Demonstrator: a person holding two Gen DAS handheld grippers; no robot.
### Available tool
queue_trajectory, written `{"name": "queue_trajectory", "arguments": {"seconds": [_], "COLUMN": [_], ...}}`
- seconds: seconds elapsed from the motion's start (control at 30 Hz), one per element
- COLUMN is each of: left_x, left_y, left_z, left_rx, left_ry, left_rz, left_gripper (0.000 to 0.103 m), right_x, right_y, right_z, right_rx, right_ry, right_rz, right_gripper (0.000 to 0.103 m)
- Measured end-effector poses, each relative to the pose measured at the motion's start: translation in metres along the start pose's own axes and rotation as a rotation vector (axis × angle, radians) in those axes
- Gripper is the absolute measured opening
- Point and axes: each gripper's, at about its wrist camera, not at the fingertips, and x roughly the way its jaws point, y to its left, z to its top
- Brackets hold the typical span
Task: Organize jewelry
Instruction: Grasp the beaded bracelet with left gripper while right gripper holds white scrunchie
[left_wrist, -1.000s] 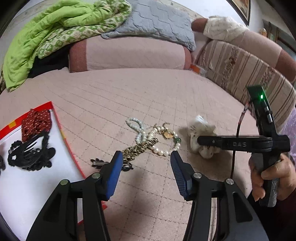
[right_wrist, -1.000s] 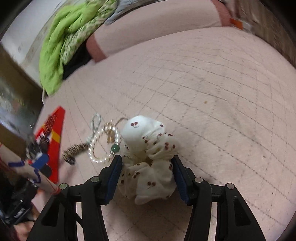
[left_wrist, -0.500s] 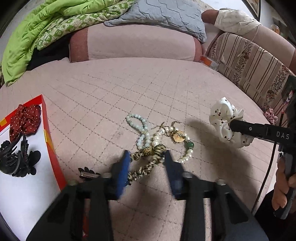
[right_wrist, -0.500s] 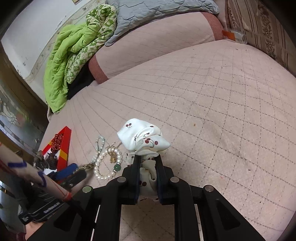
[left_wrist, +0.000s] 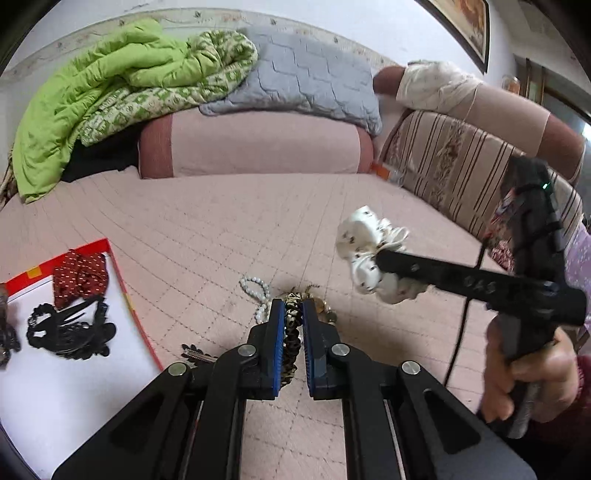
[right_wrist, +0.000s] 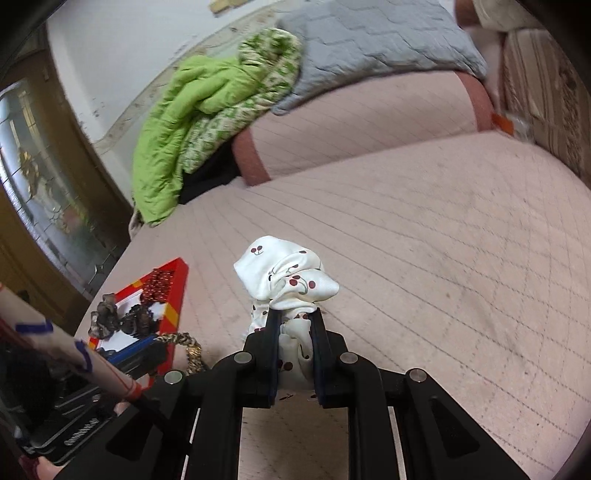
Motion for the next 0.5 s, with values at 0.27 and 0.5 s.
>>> {"name": "queue_trajectory", "arguments": {"seconds": [0.27,0.5], "left_x": [-0.045,-0.079], "left_y": [0.030,0.081], "left_z": [0.001,-0.011], "left_rx": [-0.079,-0.176], "left_ry": [-0.064,-0.103], "left_rz": [0.039,0.120], "left_gripper": [0.009,0.009], "right_x": [-0.006,-0.005], "right_y": [0.028,0.052], "right_z": [-0.003,-0.011], "right_rx": [-0.061,-0.093], "right_ry": [-0.051,-0.060], "right_rz": [0.027,0.042], "right_gripper": [0.016,0.016]}}
